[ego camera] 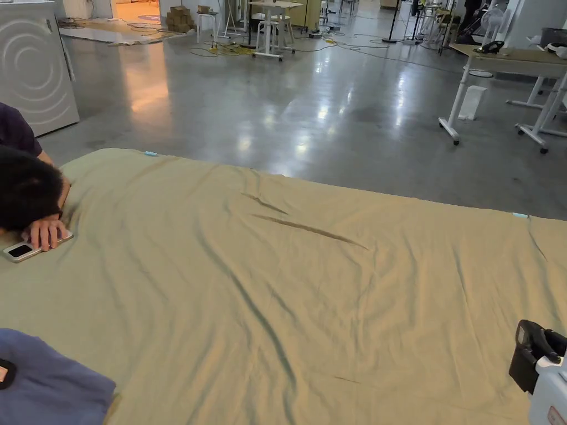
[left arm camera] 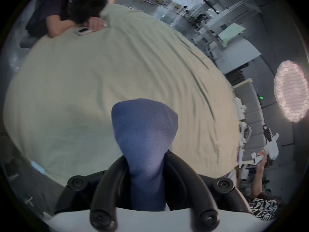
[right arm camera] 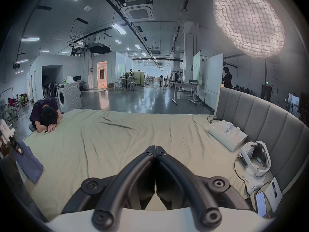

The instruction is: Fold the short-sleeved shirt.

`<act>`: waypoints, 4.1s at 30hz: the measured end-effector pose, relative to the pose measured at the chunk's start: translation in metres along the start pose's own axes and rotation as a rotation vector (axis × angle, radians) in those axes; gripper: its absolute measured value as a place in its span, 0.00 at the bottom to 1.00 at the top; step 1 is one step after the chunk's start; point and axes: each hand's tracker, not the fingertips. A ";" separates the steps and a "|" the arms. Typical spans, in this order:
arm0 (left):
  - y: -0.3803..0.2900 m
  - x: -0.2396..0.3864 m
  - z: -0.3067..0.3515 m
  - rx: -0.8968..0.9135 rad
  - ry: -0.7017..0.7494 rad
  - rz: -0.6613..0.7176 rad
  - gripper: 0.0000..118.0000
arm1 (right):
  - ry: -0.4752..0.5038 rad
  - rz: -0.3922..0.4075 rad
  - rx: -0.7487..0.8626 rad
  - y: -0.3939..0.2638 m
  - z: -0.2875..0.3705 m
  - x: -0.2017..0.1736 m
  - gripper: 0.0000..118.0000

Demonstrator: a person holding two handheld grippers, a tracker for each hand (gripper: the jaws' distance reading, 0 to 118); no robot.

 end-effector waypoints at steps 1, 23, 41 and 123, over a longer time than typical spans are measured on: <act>0.001 -0.004 0.004 0.012 0.021 0.000 0.18 | 0.003 0.001 -0.007 -0.002 -0.002 -0.001 0.00; 0.021 0.012 0.002 0.159 0.641 -0.118 0.53 | 0.044 -0.018 -0.057 -0.026 0.006 -0.003 0.00; -0.074 0.235 -0.090 0.736 0.347 -0.326 0.53 | 0.015 -0.035 -0.019 -0.025 0.009 0.023 0.00; -0.140 0.407 -0.136 1.007 0.201 -0.514 0.72 | -0.024 -0.085 0.098 -0.010 0.005 0.019 0.98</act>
